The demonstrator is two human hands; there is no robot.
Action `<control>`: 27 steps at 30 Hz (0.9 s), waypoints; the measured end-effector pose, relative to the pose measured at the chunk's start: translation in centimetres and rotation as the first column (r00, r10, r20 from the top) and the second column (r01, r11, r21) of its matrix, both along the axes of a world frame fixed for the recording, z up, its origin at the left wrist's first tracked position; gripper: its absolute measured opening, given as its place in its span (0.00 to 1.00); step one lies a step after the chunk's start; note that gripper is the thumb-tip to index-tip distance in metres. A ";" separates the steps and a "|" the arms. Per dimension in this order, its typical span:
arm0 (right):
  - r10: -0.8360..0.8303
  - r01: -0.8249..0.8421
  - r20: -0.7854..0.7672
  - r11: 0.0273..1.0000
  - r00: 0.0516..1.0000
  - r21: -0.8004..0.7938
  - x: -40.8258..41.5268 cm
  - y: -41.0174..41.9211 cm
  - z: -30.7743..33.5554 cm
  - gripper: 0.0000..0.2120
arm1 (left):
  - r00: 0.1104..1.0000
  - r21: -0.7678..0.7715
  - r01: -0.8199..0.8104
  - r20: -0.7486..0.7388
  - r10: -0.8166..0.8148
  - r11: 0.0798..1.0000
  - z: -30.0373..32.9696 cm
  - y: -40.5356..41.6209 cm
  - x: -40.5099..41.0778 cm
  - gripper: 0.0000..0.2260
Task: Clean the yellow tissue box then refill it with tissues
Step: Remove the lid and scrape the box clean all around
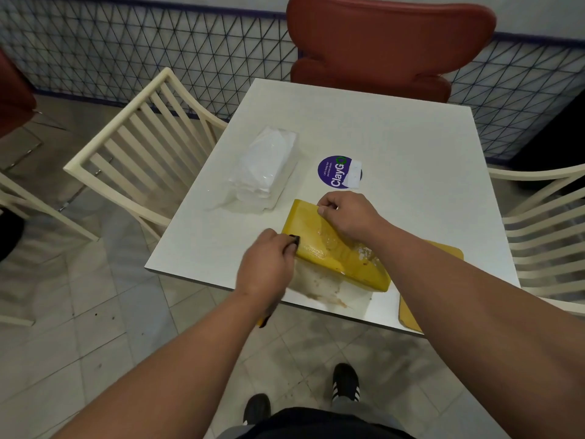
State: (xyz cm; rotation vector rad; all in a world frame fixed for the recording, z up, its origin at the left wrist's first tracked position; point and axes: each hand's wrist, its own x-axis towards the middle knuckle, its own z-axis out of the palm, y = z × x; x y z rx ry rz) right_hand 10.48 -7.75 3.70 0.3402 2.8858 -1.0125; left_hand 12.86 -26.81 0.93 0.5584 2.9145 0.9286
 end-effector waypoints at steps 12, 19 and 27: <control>-0.061 0.059 0.144 0.998 0.988 0.015 3.6 4.5 2.0 0.13 | 0.999 -0.033 -0.029 0.031 0.030 0.999 -0.1 -0.8 -0.6 0.11; -0.257 0.278 0.131 0.943 0.958 -0.183 8.8 5.1 0.3 0.17 | 1.000 -0.024 -0.001 0.025 0.002 1.000 -0.3 -1.0 -0.7 0.11; -0.276 0.273 0.043 0.898 0.960 -0.345 8.6 5.2 -1.2 0.11 | 0.999 -0.067 0.037 0.014 -0.036 0.997 0.2 1.4 1.3 0.12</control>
